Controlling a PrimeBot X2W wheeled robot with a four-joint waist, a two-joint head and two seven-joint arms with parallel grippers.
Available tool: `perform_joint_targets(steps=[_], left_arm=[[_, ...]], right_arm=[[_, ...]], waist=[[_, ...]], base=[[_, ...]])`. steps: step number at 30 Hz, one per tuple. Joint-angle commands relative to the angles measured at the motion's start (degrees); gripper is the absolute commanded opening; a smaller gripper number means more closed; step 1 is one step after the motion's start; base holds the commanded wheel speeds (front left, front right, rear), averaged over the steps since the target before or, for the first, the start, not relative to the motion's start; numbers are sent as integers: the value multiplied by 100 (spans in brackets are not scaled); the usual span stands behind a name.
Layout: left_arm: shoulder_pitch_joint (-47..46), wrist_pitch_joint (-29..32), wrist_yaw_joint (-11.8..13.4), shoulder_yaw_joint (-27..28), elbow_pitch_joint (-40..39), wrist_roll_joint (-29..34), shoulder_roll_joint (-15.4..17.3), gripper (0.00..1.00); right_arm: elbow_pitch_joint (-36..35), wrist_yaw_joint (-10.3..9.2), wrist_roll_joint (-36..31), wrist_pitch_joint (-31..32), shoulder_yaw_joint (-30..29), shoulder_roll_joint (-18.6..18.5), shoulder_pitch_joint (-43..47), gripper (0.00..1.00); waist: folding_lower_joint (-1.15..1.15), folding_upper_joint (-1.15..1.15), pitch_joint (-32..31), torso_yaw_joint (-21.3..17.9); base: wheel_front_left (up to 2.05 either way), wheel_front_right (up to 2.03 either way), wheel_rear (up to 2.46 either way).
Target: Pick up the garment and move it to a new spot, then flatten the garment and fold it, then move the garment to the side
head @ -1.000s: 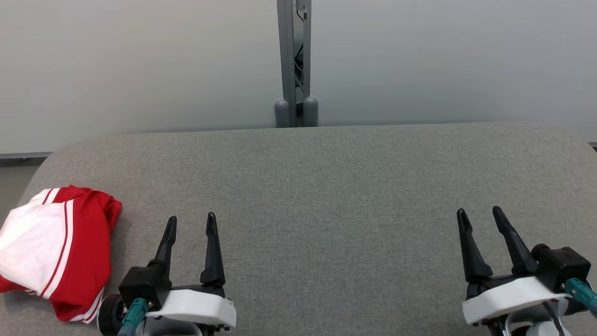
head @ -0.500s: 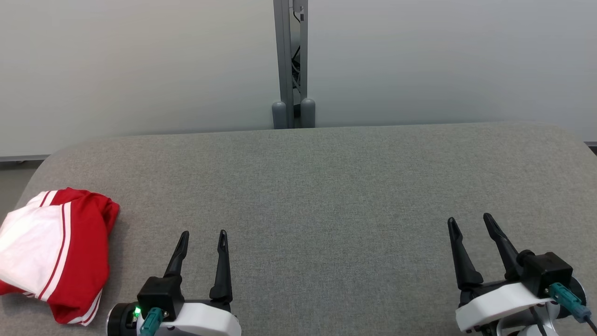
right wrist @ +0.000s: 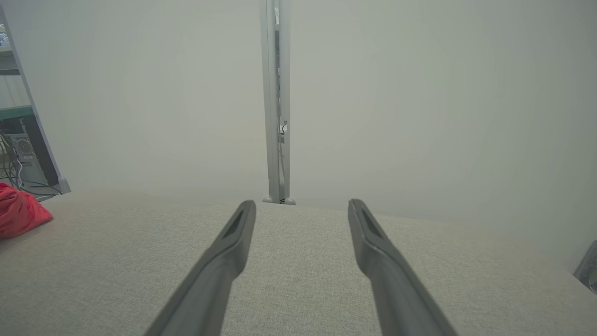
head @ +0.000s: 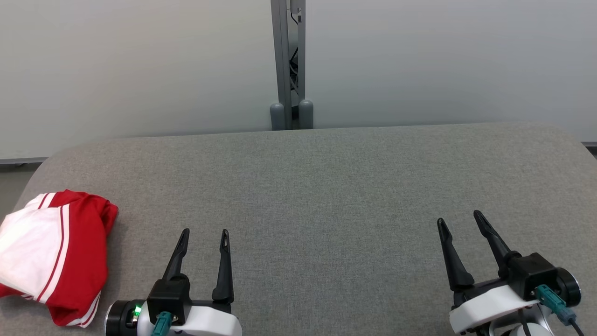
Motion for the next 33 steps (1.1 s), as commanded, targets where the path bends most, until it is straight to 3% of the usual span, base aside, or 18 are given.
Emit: perform_joint_targets(steps=[1,19,25,33], left_arm=[[21,-32,38,2,-13,75,30,100],[-2,-28,-17,-15,49,42,30,100],[-39,-28,-9,39,7,66,31,100],[23,-28,-73,209,-13,236,30,100]], right_arm=[[21,0,-63,-60,14,-48,-45,100],[-14,0,-5,-50,237,-40,24,100],[-149,-1,-67,-50,433,-42,73,100],[-381,-1,-13,-50,559,-39,134,100]], waist=[[0,0,-7,-5],[0,0,2,188],[0,0,110,619],[0,0,182,1552]], base=[[0,0,0],[0,0,0],[0,0,0],[0,0,0]])
